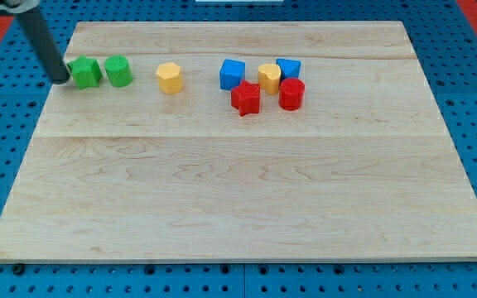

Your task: Move the green circle to the top left to the blue cube

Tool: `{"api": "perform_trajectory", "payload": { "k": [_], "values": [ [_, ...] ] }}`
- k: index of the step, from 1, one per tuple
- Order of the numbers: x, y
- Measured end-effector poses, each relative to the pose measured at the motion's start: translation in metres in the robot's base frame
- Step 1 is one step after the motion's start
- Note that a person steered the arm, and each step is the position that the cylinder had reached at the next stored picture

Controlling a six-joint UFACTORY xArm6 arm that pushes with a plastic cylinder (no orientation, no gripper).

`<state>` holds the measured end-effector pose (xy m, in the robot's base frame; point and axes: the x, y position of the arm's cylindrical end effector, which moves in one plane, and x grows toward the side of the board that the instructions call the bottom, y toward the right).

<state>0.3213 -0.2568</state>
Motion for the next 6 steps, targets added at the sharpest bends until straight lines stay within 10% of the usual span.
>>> {"api": "perform_trajectory", "payload": {
  "k": [3, 6],
  "values": [
    [-0.010, 0.204],
    [-0.010, 0.060]
  ]
}}
